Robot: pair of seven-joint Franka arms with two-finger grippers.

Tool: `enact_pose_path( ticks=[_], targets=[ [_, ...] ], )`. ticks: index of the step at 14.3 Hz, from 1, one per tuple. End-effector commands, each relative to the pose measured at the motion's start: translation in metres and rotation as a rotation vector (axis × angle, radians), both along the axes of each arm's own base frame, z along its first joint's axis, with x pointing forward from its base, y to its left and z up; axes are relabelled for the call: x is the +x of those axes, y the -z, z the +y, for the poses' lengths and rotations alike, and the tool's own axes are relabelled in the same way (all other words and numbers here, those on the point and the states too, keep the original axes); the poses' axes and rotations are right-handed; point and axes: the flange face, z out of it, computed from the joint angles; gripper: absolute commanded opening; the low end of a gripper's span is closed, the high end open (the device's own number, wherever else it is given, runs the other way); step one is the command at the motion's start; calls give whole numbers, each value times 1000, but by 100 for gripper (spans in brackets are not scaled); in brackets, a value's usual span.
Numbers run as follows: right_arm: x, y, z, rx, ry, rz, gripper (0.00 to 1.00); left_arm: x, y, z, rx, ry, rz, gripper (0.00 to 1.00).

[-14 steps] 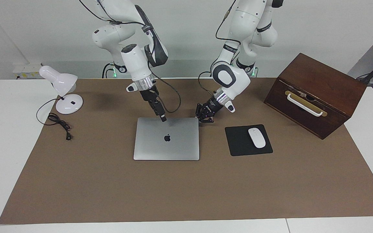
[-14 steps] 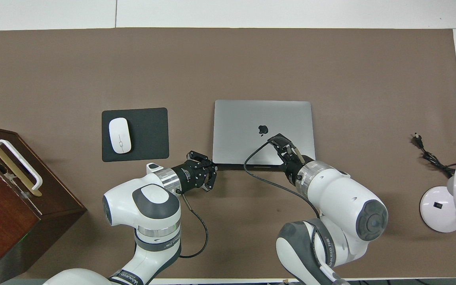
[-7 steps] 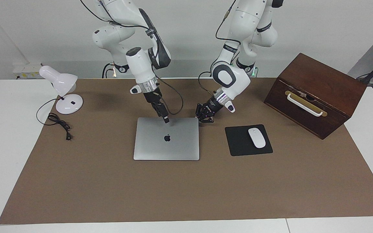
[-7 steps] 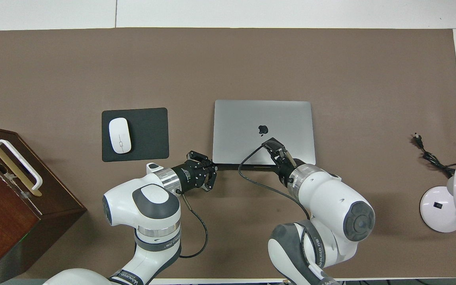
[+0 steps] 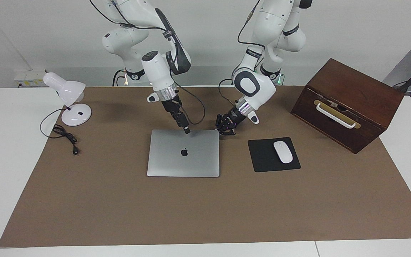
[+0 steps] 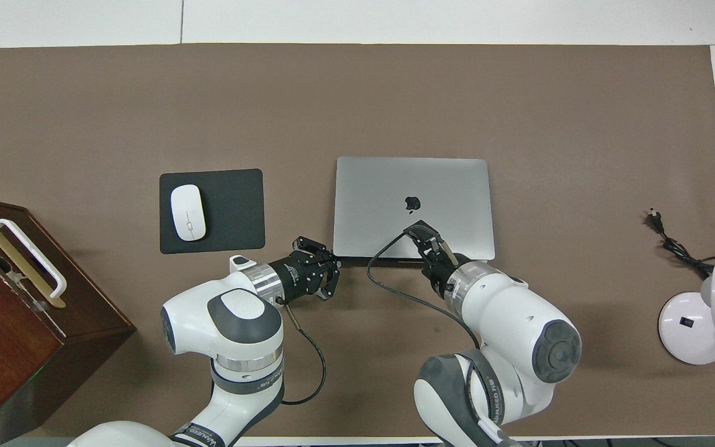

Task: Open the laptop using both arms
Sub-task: 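Position the right gripper at the laptop lid's front edge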

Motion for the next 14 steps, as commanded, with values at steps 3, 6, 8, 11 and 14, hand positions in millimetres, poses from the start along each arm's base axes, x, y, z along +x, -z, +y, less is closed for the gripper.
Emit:
enact_pose_path(
  ticks=[3, 6, 8, 11, 14],
  targets=[
    [4, 6, -3, -8, 10, -14, 100, 4, 19, 2, 24, -26, 12, 0],
    [9, 13, 0, -20, 9, -12, 100, 3, 19, 2, 27, -25, 12, 0],
    [13, 13, 2, -21, 14, -31, 100, 3, 19, 2, 28, -22, 8, 0],
    [31, 7, -7, -27, 22, -53, 100, 3, 19, 2, 29, -20, 6, 0],
    [34, 6, -9, -29, 20, -60, 100, 2, 19, 2, 28, -21, 6, 0]
  ],
)
